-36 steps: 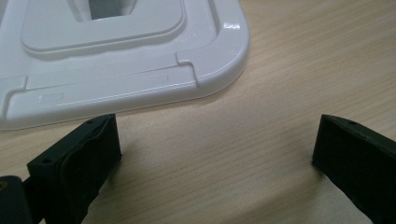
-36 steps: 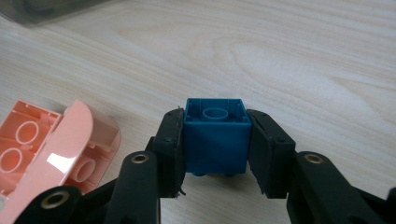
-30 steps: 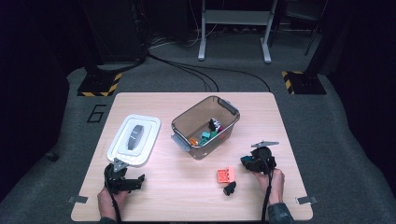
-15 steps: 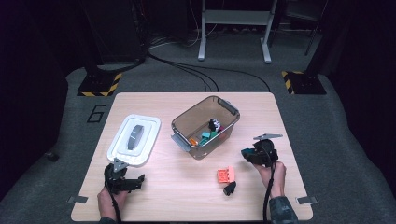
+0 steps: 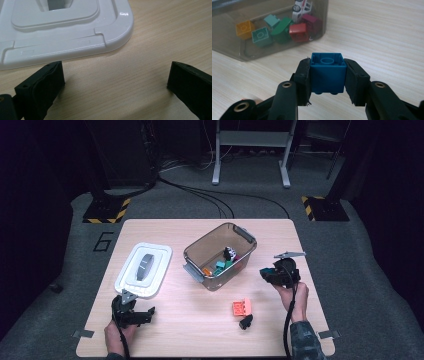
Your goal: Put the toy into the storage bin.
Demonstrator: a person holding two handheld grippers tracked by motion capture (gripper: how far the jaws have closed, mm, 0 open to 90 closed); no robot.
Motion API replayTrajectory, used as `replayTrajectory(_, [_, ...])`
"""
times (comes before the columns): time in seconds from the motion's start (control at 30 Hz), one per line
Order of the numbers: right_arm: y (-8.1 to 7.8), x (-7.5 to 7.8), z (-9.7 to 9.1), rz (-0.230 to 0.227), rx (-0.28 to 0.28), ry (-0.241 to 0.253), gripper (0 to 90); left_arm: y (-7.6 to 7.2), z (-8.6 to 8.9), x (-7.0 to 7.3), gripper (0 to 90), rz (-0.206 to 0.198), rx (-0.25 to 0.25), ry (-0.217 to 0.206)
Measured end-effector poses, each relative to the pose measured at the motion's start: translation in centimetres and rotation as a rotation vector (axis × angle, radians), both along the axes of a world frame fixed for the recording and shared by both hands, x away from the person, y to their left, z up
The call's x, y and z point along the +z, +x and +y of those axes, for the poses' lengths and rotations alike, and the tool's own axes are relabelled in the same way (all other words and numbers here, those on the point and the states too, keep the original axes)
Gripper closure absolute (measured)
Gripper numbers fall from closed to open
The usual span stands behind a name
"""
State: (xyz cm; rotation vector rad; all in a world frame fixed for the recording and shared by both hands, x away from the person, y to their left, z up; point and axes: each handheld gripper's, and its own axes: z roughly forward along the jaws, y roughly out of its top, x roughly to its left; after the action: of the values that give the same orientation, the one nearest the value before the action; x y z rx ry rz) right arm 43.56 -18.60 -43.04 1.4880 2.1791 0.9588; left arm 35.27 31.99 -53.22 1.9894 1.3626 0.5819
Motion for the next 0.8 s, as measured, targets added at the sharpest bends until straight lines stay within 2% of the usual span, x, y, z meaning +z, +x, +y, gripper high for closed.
replayTrajectory(0.43, [1.5, 2.2, -0.3, -0.039, 0.008, -0.002, 58.9, 0.0, 0.0, 0.0, 0.7, 0.0, 0.0, 0.0])
replayTrajectory(0.63, [2.2, 3.3, 0.0, -0.037, -0.002, 0.007, 58.9, 0.0, 0.0, 0.0, 0.8, 0.0, 0.0, -0.001])
replayTrajectory(0.77, [2.7, 3.8, 0.0, -0.062, 0.013, -0.007, 58.9, 0.0, 0.0, 0.0, 0.7, 0.0, 0.0, 0.001])
replayTrajectory(0.8, [2.9, 4.1, 0.2, -0.057, 0.001, -0.003, 58.9, 0.0, 0.0, 0.0, 0.7, 0.0, 0.0, -0.001])
